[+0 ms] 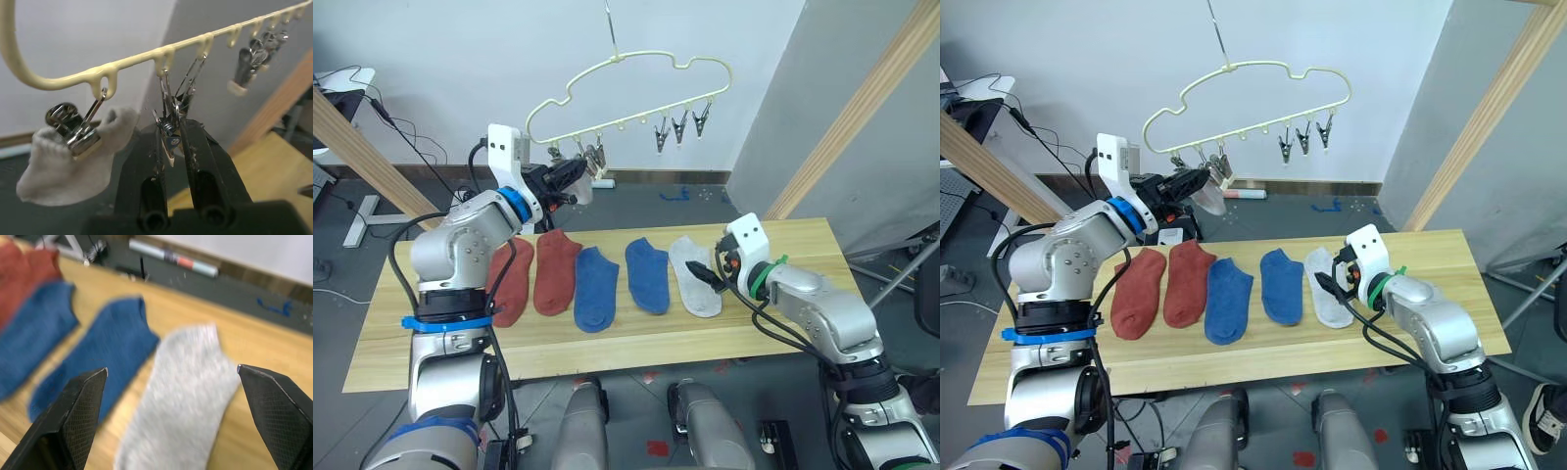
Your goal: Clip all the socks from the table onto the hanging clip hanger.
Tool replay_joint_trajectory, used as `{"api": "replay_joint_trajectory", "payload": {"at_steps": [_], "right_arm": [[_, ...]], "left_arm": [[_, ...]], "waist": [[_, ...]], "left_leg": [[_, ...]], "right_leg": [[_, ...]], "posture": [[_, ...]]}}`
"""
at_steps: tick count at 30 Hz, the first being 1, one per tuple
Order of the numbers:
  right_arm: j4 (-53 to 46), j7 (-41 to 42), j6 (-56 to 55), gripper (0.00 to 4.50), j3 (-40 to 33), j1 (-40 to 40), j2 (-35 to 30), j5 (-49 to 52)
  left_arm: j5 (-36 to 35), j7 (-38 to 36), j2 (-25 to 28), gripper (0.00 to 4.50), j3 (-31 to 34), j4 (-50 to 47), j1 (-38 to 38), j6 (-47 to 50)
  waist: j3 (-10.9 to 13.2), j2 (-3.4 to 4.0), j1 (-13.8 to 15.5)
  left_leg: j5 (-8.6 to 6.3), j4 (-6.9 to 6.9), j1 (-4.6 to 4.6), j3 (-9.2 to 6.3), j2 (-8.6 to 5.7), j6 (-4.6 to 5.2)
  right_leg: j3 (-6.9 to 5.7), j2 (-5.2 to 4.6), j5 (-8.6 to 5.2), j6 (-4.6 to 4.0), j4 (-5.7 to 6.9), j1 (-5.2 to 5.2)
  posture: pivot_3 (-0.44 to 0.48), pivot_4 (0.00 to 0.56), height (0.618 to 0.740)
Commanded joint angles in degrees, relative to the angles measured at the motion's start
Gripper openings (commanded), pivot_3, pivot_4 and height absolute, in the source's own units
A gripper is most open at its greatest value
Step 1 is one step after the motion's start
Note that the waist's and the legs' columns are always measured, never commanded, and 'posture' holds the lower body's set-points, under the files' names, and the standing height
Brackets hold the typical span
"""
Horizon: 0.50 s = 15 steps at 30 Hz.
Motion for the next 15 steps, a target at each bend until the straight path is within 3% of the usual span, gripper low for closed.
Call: {"api": "replay_joint_trajectory", "payload": {"at_steps": [1, 5, 9, 15], "right_arm": [[7.9, 1.5, -6.4, 4.5, 1.3, 0.3, 0.2, -4.2], [14.1, 2.1, -10.8, 4.5, 0.7, -1.4, 1.8, -6.3], [15.1, 2.3, -12.5, 4.5, -0.8, -2.3, 3.4, -6.8], [12.5, 2.1, -13.0, 4.5, -2.5, -2.1, 5.5, -6.1]], "left_arm": [[-4.7, -1.4, 2.1, 0.22, 2.7, -1.0, -1.6, 7.0], [-5.7, -1.1, 2.7, 0.22, 3.6, -0.8, -2.4, 8.9], [0.1, -1.8, 3.2, 0.22, 0.0, -2.5, -0.1, 1.6], [3.5, 0.4, 0.2, 0.22, -0.4, -2.5, 1.5, -5.4]], "waist": [[0.0, 0.0, 0.0], [0.0, 0.0, 0.0], [0.0, 0.0, 0.2], [0.0, 0.0, 0.7]], "left_leg": [[0.0, 0.0, 0.0, 0.0, -0.01, 0.0], [0.0, 0.0, 0.01, 0.0, 0.0, 0.0], [0.0, -0.01, 0.01, 0.01, 0.01, 0.0], [0.0, -0.01, 0.02, 0.01, 0.01, -0.01]], "right_leg": [[0.0, 0.0, 0.0, 0.0, 0.01, 0.0], [0.0, 0.0, 0.0, 0.0, 0.01, 0.0], [0.01, 0.0, 0.0, -0.01, 0.0, 0.0], [0.01, -0.01, 0.01, -0.01, 0.0, 0.0]], "posture": [[-0.049, 0.269, 0.74], [-0.039, 0.268, 0.74], [-0.035, 0.271, 0.74], [-0.034, 0.273, 0.74]]}}
